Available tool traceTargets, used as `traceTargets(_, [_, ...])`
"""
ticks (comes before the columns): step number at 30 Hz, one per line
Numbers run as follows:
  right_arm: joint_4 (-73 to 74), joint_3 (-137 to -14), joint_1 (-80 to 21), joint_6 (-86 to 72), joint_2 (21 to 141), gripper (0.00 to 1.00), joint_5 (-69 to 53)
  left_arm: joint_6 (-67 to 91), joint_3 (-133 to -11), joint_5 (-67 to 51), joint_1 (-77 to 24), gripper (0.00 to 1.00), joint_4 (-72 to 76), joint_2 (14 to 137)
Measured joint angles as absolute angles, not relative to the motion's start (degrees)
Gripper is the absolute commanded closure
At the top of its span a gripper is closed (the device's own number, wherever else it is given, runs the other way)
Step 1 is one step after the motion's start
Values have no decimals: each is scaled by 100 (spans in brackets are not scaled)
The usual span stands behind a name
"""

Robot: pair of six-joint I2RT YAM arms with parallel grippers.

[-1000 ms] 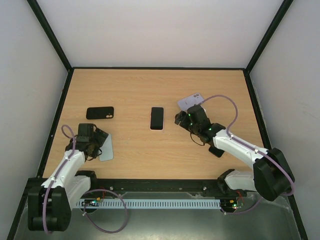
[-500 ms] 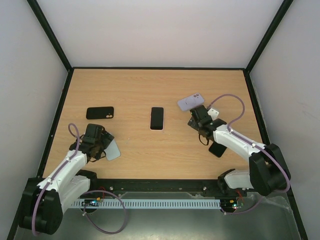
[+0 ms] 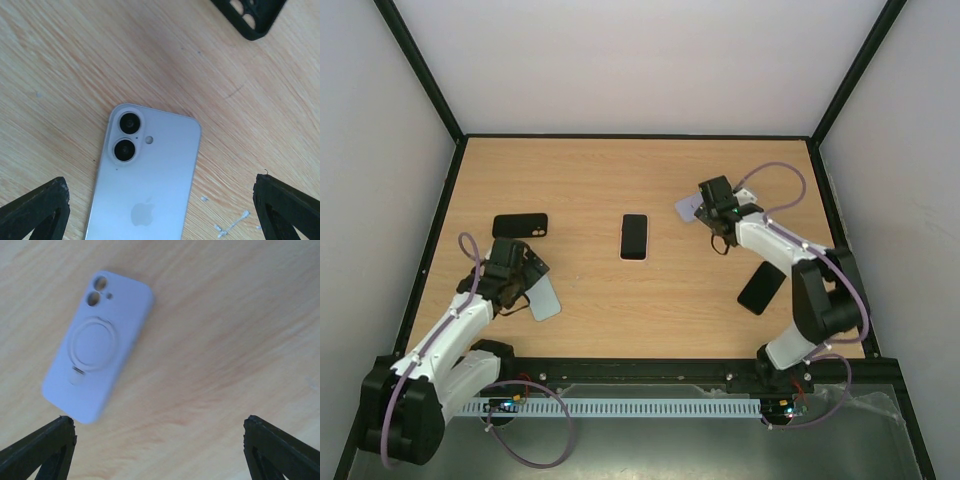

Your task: Put the phone into the phone case

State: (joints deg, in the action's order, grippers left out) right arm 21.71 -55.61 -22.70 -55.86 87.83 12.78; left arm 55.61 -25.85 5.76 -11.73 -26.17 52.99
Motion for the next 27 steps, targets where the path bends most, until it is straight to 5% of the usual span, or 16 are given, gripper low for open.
traceTargets(15, [2718, -8359, -2239, -6781, 11760, 9, 1037, 5109, -2609, -115, -1302, 1, -2482, 4539])
traceTargets(27, [3238, -9177, -2097, -7544, 12392, 9, 1059, 5054, -2609, -246, -1321, 1, -2451, 4486])
